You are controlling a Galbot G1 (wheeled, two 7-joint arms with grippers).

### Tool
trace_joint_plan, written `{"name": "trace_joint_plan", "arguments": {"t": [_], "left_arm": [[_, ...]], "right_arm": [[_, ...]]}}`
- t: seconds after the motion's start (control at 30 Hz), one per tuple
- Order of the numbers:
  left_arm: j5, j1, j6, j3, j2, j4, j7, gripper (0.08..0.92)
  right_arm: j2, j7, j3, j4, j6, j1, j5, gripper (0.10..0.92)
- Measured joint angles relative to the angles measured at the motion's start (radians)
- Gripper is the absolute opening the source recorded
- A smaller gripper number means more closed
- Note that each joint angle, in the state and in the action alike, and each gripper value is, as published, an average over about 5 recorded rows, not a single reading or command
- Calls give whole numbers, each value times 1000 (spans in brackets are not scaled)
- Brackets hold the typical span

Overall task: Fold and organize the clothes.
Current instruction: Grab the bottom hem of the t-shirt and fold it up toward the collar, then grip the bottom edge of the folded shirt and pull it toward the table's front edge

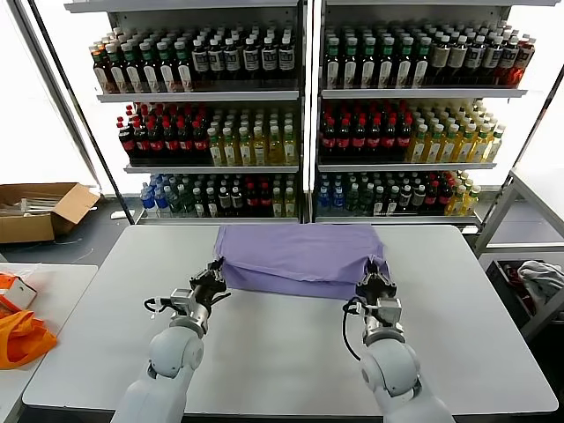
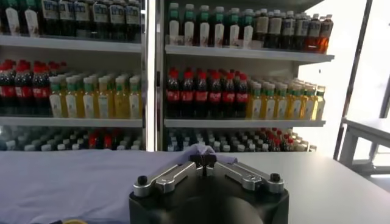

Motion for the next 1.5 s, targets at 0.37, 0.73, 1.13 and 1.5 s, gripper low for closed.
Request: {"name": "trace_joint_plan", "arguments": {"t": [0.37, 0.73, 1.13, 1.5], "left_arm": [[4, -33, 35, 6, 12, 62, 23, 87], [5, -23, 71, 1, 21, 34, 31, 327], [19, 15, 100, -9, 26, -46, 36, 673], [47, 51, 137, -11, 21, -87, 27, 822]], "right_arm": [[11, -15, 3, -46, -51, 21, 21, 176], [52, 40, -4, -43, -17, 86, 139, 486], [43, 123, 25, 37, -28, 56, 193, 802], [22, 142, 73, 120, -86, -64, 176, 823]]}}
